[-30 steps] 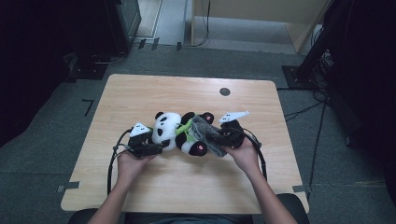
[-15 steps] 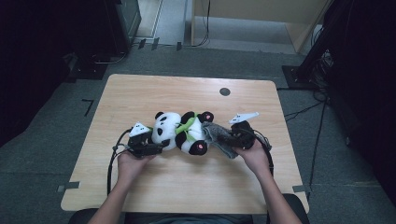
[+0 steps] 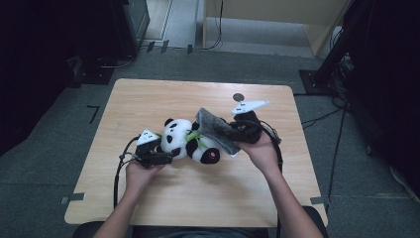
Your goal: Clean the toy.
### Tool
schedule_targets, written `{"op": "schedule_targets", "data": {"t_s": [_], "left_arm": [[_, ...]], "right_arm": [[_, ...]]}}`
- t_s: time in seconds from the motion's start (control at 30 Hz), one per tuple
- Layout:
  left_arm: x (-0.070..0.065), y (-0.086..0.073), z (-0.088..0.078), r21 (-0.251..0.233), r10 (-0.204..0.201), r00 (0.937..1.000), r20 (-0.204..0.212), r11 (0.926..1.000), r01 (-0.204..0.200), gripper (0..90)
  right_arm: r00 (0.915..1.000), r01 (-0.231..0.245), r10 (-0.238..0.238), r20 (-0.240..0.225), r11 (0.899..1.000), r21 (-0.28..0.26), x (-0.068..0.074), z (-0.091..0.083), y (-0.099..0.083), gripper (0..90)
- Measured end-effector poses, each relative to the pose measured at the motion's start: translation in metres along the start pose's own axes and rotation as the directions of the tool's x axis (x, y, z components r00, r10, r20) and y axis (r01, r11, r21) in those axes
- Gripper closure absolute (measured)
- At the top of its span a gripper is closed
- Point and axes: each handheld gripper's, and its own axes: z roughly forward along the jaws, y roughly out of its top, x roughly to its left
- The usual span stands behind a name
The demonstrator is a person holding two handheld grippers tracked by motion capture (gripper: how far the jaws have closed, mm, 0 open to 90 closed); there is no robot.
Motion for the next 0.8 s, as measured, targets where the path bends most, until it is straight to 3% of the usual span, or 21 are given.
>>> {"op": "schedule_targets", "data": {"t_s": [0.17, 0.27, 0.3, 0.4, 0.5, 0.53, 0.63, 0.67, 0.8], "left_arm": [[0.001, 0.000, 0.000, -0.004, -0.003, 1.0000, 0.006, 1.0000, 0.003, 16.6], [0.001, 0.001, 0.000, -0.008, -0.002, 1.0000, 0.008, 1.0000, 0.002, 16.7], [0.002, 0.001, 0.000, -0.008, -0.002, 1.0000, 0.009, 1.0000, 0.002, 16.7], [0.002, 0.001, -0.001, -0.010, -0.007, 0.9999, 0.012, 0.9999, 0.007, 16.9], [0.002, 0.000, -0.001, -0.014, -0.011, 0.9998, 0.017, 0.9998, 0.012, 17.3], [0.003, 0.000, -0.001, -0.015, -0.011, 0.9998, 0.017, 0.9998, 0.011, 17.8], [0.004, 0.000, -0.001, -0.015, -0.015, 0.9997, 0.021, 0.9998, 0.015, 18.5], [0.004, 0.000, 0.000, -0.023, -0.027, 0.9993, 0.024, 0.9994, 0.028, 20.0], [0.004, 0.000, 0.000, -0.027, -0.036, 0.9991, 0.023, 0.9990, 0.037, 21.0]], "right_arm": [[0.9995, 0.026, -0.025, -0.021, 0.999, 0.038, 0.007, 0.025, 0.022, 75.7], [0.9973, 0.063, -0.060, -0.043, 0.995, 0.076, 0.014, 0.050, 0.041, 75.5], [0.9973, 0.063, -0.060, -0.043, 0.995, 0.076, 0.014, 0.050, 0.041, 75.5], [0.9940, 0.098, -0.090, -0.061, 0.987, 0.129, 0.024, 0.077, 0.054, 75.2], [0.9919, 0.114, -0.104, -0.072, 0.982, 0.151, 0.028, 0.091, 0.057, 74.8], [0.9903, 0.133, -0.123, -0.065, 0.975, 0.178, 0.031, 0.104, 0.058, 74.0], [0.9881, 0.152, -0.143, -0.057, 0.968, 0.198, 0.033, 0.115, 0.058, 71.1], [0.9831, 0.183, -0.179, -0.039, 0.962, 0.204, 0.035, 0.123, 0.057, 60.0], [0.9784, 0.205, -0.206, -0.015, 0.959, 0.194, 0.039, 0.132, 0.059, 59.4]]}}
